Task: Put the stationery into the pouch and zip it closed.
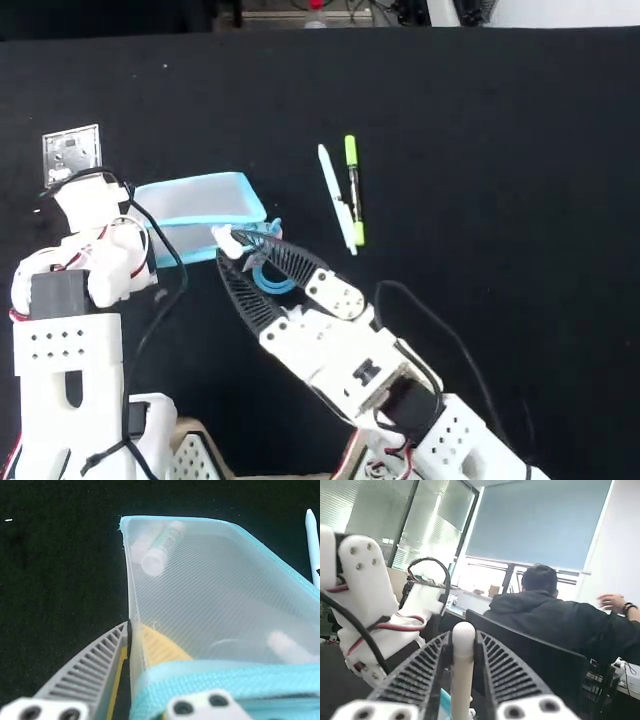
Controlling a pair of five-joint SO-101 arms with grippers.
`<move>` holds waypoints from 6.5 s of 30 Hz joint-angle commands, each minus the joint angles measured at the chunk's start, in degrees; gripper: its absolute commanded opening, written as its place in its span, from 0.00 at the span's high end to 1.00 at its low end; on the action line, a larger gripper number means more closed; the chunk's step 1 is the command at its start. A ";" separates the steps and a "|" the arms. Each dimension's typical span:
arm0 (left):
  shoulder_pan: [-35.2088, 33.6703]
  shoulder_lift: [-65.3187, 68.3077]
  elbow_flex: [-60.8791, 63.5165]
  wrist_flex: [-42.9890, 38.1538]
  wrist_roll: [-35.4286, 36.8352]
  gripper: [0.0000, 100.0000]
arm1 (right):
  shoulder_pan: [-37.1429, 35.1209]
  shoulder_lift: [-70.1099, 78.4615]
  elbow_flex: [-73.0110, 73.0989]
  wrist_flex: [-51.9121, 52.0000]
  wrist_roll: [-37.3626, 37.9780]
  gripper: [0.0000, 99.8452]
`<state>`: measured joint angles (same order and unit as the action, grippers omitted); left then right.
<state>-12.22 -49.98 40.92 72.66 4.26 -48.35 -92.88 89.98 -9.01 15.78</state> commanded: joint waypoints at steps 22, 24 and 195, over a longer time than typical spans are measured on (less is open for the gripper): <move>-0.22 1.93 1.36 0.00 -0.26 0.97 | 1.41 -0.40 -35.91 50.02 0.26 0.96; -0.22 1.93 1.36 0.00 -0.26 0.97 | 7.38 -0.40 -37.41 53.80 0.26 0.96; -0.22 1.93 1.98 -0.97 -0.26 0.97 | 87.30 103.60 -71.78 69.10 29.71 0.86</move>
<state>-12.22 -49.98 41.54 72.13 4.18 37.98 14.02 17.01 59.91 44.88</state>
